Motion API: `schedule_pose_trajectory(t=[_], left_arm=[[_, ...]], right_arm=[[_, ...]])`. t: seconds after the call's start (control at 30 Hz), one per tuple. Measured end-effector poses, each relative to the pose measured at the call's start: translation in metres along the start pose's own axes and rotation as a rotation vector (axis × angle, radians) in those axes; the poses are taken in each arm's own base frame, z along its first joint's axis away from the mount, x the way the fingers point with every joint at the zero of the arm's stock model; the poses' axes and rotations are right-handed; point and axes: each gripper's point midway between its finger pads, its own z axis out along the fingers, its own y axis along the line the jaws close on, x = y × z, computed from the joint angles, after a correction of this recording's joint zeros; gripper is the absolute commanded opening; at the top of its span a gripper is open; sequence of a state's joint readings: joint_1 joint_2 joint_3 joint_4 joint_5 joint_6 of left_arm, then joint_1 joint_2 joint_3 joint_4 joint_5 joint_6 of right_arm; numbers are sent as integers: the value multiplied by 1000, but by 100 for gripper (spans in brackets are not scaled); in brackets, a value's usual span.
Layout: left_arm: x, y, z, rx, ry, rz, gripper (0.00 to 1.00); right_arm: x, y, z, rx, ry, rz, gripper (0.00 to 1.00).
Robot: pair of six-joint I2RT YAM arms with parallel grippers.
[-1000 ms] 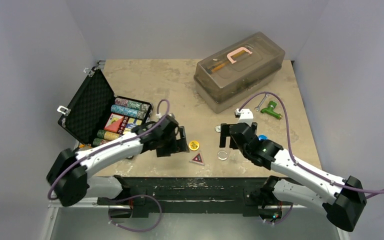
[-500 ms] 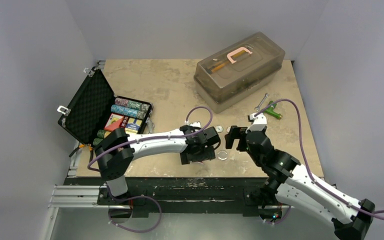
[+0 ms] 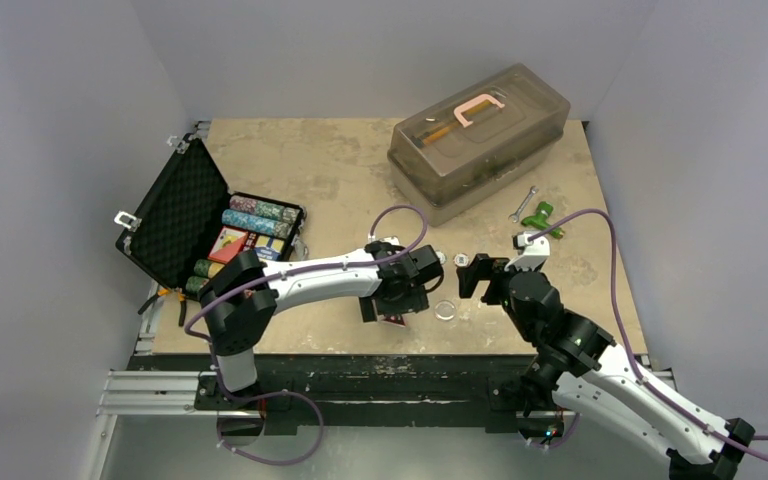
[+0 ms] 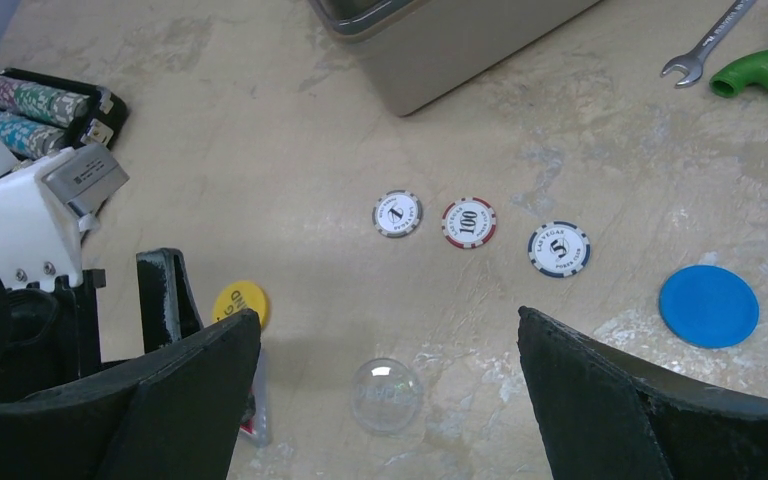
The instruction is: Pack up texas hold em set
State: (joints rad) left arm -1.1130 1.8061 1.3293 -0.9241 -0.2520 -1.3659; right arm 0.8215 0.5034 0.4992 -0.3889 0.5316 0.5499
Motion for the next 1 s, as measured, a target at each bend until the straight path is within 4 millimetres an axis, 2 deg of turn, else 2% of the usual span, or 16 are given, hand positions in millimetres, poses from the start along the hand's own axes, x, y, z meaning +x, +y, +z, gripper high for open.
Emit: schedule_pose_trajectory(t=[0.17, 0.3, 0.43, 0.73, 1.0], left_arm=[[-5, -2, 5, 8, 3, -1, 85], [1, -2, 15, 1, 22, 10, 84], [7, 6, 25, -29, 40, 31, 83], [9, 6, 35, -41, 43, 44, 72], [5, 9, 43, -49, 46, 45, 71]], right_arm=[[0, 0, 0, -1, 1, -1, 99], [1, 0, 0, 0, 2, -2, 99], [1, 0, 1, 1, 5, -3, 99], [1, 0, 1, 1, 6, -3, 99], [1, 0, 1, 0, 6, -3, 99]])
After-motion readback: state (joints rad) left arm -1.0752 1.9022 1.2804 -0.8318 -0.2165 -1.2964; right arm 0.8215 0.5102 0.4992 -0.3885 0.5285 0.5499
